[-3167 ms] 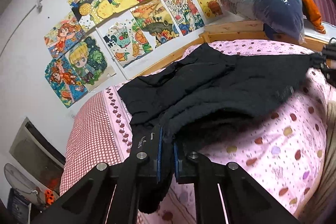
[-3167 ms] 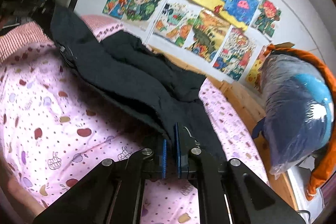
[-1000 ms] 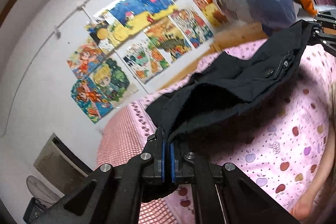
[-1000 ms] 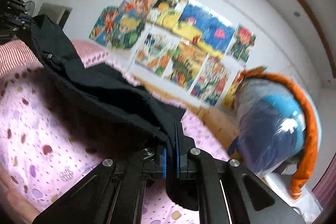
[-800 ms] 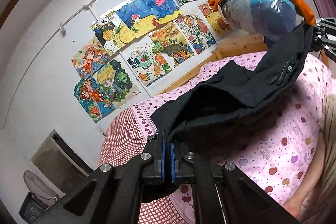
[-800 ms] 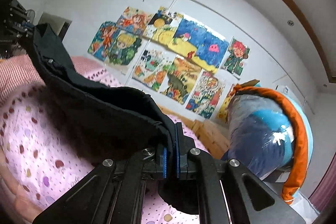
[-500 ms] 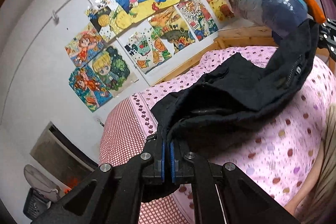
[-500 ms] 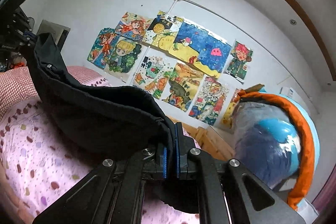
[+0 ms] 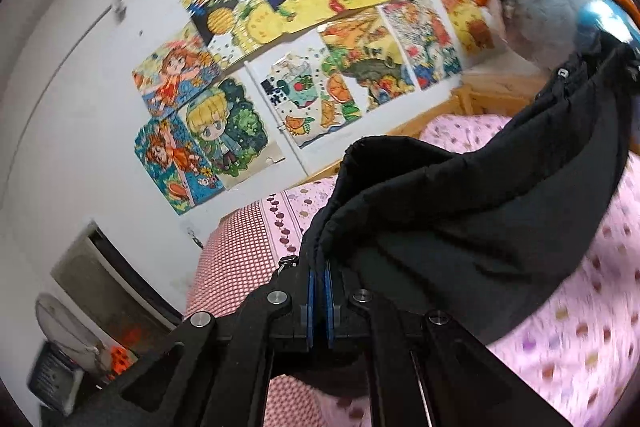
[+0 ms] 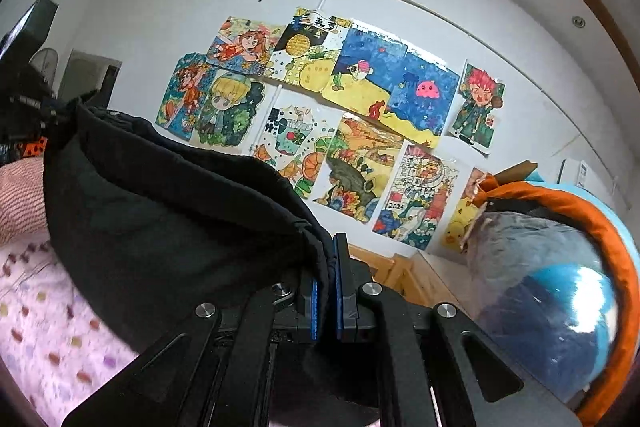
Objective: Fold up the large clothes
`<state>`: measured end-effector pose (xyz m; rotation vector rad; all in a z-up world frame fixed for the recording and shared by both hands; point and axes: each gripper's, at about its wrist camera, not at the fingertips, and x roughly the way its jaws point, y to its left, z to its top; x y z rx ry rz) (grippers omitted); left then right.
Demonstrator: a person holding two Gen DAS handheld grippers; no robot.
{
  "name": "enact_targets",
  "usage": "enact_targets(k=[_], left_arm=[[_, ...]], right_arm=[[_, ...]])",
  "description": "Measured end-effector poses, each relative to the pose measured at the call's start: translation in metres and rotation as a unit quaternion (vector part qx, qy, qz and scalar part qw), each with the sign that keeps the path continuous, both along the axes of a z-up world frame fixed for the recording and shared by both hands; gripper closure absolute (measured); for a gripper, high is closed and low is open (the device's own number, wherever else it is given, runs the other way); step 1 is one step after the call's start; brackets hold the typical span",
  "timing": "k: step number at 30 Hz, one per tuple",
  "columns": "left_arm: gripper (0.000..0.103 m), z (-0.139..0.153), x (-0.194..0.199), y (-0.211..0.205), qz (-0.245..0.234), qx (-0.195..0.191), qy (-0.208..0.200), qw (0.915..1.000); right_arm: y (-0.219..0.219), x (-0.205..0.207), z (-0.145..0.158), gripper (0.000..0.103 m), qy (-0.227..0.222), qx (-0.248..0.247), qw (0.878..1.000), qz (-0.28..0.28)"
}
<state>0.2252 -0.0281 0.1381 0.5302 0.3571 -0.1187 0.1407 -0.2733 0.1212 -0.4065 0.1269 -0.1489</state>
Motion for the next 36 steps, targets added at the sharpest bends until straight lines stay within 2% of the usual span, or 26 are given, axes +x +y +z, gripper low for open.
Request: enact_targets(k=[8, 19, 24, 28, 36], left_arm=[[0.098, -0.014, 0.067, -0.009, 0.030, -0.008, -0.034, 0.9990], [0.098, -0.054, 0.184, -0.035, 0.058, -0.013, -0.036, 0.9976], [0.098, -0.075, 0.228, -0.039, 0.055, -0.019, -0.001, 0.9983], [0.098, -0.093, 0.259, -0.046, 0.054, -0.006, 0.016, 0.9984], [0.098, -0.117, 0.316, -0.055, 0.061, -0.014, 0.046, 0.9970]], right_arm=[[0.000, 0.078, -0.009, 0.098, -0.018, -0.012, 1.000, -0.016], [-0.015, 0.204, -0.039, 0.098, -0.013, -0.031, 0.998, -0.054], [-0.016, 0.245, -0.060, 0.098, -0.004, -0.059, 0.996, -0.063], [-0.017, 0.280, -0.077, 0.098, 0.015, -0.077, 0.994, -0.073], [-0.026, 0.342, -0.109, 0.098, 0.051, -0.081, 0.991, -0.096]])
